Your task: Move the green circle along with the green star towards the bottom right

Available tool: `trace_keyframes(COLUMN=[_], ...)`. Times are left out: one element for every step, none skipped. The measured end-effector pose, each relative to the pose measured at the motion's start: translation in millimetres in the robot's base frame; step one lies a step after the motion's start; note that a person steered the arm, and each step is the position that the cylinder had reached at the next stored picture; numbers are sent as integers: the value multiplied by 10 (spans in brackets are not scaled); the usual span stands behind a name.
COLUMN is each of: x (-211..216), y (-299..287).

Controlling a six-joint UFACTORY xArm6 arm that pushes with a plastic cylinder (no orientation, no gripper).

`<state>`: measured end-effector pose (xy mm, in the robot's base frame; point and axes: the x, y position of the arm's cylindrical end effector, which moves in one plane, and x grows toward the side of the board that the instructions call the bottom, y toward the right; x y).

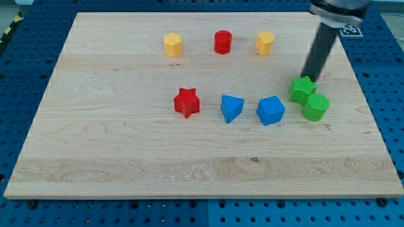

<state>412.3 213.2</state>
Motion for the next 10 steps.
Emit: trace_keyframes(x=[191, 8, -322, -291, -62, 195, 420, 554, 625, 629], y=[7, 33, 34, -268, -554, -537, -294, 80, 315, 271])
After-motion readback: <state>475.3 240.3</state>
